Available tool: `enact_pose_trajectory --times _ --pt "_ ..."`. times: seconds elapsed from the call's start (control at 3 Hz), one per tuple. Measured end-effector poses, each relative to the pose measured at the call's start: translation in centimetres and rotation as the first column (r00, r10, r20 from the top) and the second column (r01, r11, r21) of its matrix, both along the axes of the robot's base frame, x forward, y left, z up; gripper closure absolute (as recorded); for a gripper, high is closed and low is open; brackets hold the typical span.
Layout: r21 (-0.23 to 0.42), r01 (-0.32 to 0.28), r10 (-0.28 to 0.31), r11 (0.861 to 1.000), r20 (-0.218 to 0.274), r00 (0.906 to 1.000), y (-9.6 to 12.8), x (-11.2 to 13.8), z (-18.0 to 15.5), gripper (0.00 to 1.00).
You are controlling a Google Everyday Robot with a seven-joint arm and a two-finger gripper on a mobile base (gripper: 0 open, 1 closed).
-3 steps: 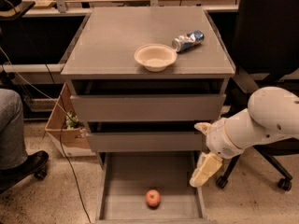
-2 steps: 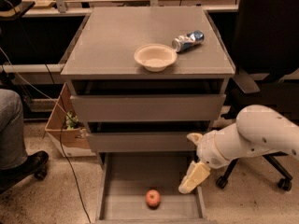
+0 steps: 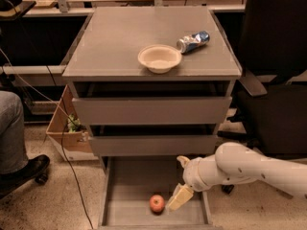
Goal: Pick apple from bottom drawer and place on counter
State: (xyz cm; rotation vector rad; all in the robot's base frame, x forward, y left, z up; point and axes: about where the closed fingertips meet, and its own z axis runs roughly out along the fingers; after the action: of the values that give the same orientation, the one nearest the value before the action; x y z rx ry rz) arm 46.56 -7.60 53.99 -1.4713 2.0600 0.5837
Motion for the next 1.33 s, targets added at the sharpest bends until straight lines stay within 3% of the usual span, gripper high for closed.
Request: enact_pose_trajectory --times 0.33,0.67,1.0,1.33 --pt "-0.011 0.029 -0.029 1.000 0.001 0.9996 1.8 0.8 -6.4 0.00" --pt "-0.056 0.105 -0.104 0.993 0.019 0.9944 3.3 2.6 -13.1 0.00" --pt "-0.054 0.109 -0.108 0.993 0.016 0.9940 3.4 2.5 -13.3 0.00" --pt "-0.034 0.146 -0.146 0.989 -0.005 0.9893 3.5 2.9 -16.2 0.00"
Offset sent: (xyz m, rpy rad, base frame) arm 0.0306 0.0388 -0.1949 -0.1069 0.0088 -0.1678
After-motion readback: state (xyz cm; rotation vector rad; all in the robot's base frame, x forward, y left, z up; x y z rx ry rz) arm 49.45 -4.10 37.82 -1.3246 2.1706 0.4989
